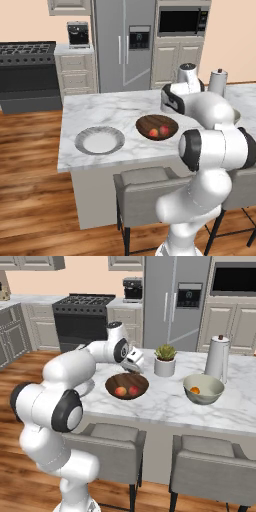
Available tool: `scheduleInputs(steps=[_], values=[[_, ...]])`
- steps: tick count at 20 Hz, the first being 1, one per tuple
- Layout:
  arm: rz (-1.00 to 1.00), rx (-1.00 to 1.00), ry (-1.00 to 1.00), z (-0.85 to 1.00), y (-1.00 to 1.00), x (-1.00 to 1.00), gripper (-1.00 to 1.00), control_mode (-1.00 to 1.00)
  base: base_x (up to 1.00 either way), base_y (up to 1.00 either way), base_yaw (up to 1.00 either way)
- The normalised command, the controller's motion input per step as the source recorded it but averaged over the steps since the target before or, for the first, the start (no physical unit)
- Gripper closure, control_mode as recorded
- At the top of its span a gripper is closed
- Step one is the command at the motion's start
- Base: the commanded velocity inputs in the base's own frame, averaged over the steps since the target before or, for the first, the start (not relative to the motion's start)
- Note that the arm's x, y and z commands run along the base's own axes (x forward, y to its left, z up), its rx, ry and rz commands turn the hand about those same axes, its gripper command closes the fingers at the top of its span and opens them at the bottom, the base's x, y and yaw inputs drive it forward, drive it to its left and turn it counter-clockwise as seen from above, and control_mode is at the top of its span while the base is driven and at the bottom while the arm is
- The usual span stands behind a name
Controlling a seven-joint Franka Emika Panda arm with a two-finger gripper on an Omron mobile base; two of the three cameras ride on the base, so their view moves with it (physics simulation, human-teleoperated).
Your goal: Take the fruits from the plate on the dining counter and place two fruits in each bowl.
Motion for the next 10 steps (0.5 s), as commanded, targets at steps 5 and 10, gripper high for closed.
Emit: scheduleInputs(steps=[5, 10], values=[[-0.25, 0.00, 0.00, 0.15, -1.00, 0.11, 1.00, -1.00, 0.00, 0.00, 0.00], [-0.07, 0.00, 0.00, -0.04, -1.00, 0.05, 1.00, -1.00, 0.00, 0.00, 0.00]])
